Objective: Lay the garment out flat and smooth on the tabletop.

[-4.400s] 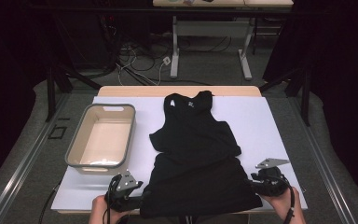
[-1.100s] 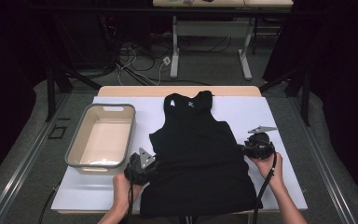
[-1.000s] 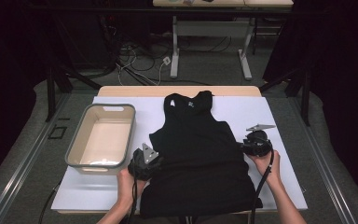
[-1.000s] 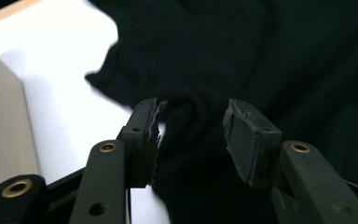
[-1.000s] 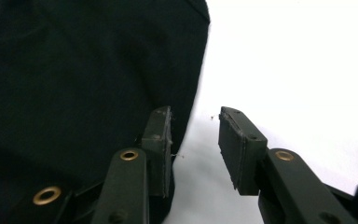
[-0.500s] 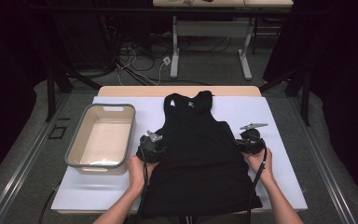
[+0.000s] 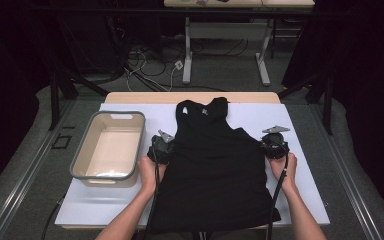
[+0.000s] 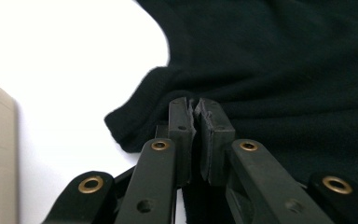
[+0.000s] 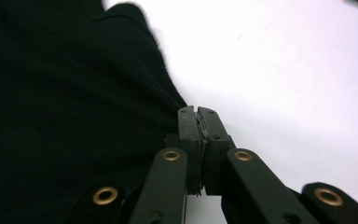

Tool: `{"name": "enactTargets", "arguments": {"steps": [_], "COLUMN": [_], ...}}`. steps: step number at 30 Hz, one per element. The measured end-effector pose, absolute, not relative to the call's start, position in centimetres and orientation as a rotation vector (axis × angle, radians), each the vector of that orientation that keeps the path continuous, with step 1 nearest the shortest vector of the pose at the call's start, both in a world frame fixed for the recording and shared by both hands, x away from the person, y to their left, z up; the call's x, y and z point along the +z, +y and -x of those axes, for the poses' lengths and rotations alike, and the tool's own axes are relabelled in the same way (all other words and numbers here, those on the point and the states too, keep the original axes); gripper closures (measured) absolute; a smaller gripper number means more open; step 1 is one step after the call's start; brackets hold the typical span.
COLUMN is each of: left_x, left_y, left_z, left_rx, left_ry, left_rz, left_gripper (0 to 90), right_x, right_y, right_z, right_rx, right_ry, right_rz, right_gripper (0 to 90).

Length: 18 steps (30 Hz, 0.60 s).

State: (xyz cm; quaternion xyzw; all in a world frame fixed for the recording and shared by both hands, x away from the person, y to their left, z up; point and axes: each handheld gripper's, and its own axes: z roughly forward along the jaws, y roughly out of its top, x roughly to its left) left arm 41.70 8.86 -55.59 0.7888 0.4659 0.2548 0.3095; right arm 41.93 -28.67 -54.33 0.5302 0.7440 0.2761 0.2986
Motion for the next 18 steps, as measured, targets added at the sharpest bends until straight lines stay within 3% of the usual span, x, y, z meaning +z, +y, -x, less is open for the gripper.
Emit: {"name": "enactTargets", "arguments": {"steps": [4, 7, 8, 12, 18], "left_x": [-55.6, -55.7, -55.6, -54.9, -53.8], "left_y": [9.0, 8.9, 8.8, 8.6, 8.4], "left_z": [-42.2, -41.8, -41.5, -40.2, -36.7], "left_rx": [0.703, 0.713, 0.734, 0.747, 0.688], "left_ry": [1.265, 1.264, 1.269, 1.246, 1.142], "left_rz": [-2.066, -2.075, -2.076, -2.067, -2.066], "left_gripper": [84.4, 82.0, 77.3, 56.1, 41.9], "right_x": [-54.3, -54.4, -54.3, -53.3, -53.3], "right_y": [-28.1, -28.2, -28.2, -28.7, -29.0], "right_z": [-42.0, -41.9, -41.7, -40.6, -37.9], "right_rx": [0.718, 0.726, 0.743, 0.775, 0.79], "right_ry": [1.978, 2.048, 2.056, 2.071, 2.224], "right_rz": [-1.386, -1.409, -1.421, -1.442, -1.521], "right_gripper": [87.8, 74.4, 66.6, 56.2, 55.2]}}
